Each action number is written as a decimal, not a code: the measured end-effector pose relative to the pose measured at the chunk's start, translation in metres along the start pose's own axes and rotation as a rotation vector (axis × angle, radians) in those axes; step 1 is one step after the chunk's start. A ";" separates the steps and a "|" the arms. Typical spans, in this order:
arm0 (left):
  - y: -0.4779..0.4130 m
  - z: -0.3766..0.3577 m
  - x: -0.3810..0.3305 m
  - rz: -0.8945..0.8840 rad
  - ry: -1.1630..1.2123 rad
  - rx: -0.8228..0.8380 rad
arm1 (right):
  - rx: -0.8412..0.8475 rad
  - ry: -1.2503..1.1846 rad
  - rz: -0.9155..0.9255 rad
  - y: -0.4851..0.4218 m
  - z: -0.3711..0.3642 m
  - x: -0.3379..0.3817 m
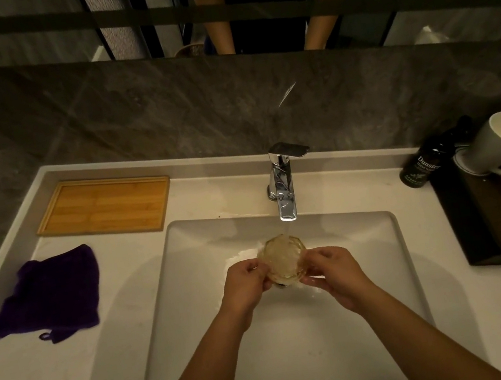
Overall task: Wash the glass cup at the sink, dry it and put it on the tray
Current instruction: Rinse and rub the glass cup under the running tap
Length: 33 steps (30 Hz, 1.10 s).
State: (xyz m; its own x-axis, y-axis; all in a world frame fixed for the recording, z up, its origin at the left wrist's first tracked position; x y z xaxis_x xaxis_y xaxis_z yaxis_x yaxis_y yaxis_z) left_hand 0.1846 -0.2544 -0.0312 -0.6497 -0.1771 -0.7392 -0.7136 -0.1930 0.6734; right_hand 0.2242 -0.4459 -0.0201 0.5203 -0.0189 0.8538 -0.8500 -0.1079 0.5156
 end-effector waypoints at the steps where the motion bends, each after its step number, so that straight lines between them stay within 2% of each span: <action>1: 0.001 -0.002 -0.001 0.001 -0.002 0.016 | -0.006 0.001 -0.007 -0.002 0.003 0.001; 4: 0.005 -0.007 -0.008 -0.053 -0.086 -0.019 | -0.029 -0.018 -0.003 -0.007 0.003 0.006; 7: 0.011 -0.003 -0.017 -0.289 -0.399 -0.136 | -0.001 0.006 0.013 -0.009 -0.007 0.011; 11: 0.026 -0.011 -0.020 -0.711 -0.713 -0.006 | 0.015 0.028 -0.045 -0.013 -0.008 0.017; 14: 0.025 -0.016 -0.026 -0.830 -0.832 0.004 | 0.014 0.034 -0.150 -0.017 -0.011 0.022; 18: 0.015 -0.030 -0.039 -0.703 -0.849 0.066 | -0.008 0.086 -0.232 -0.022 -0.011 0.022; 21: 0.003 -0.035 -0.041 -0.545 -0.705 0.100 | 0.008 0.168 -0.176 -0.028 -0.012 0.020; 24: -0.010 -0.033 -0.039 -0.316 -0.389 0.105 | 0.065 0.178 -0.087 -0.030 -0.018 0.015; 26: -0.016 -0.034 -0.037 -0.177 -0.121 0.110 | 0.089 0.018 -0.060 -0.029 -0.024 0.008; 29: -0.024 -0.040 -0.037 0.031 0.340 0.248 | 0.067 -0.169 -0.038 -0.028 -0.030 0.003; 30: -0.026 -0.040 -0.038 0.100 0.420 0.293 | 0.049 -0.183 -0.026 -0.028 -0.031 0.004; 31: -0.027 -0.040 -0.038 0.148 0.418 0.325 | 0.027 -0.168 -0.023 -0.027 -0.032 0.005; 33: -0.032 -0.038 -0.038 0.166 0.174 0.302 | 0.011 -0.053 -0.012 -0.028 -0.033 0.009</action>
State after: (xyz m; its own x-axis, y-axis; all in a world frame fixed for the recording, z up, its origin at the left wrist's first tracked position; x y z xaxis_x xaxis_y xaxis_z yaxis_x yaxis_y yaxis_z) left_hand 0.2420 -0.2787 -0.0244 -0.7272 -0.3485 -0.5914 -0.6643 0.1404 0.7342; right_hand 0.2498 -0.4101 -0.0244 0.5341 -0.0706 0.8425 -0.8431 -0.1191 0.5244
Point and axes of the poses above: each hand's wrist, its own y-axis away from the middle knuckle, its own z-axis out of the back of the hand, x = y × z, the point moved 5 cm from there along -y, towards the middle knuckle, and after that the axes turned 8 degrees about z, right-handed, at the moved point
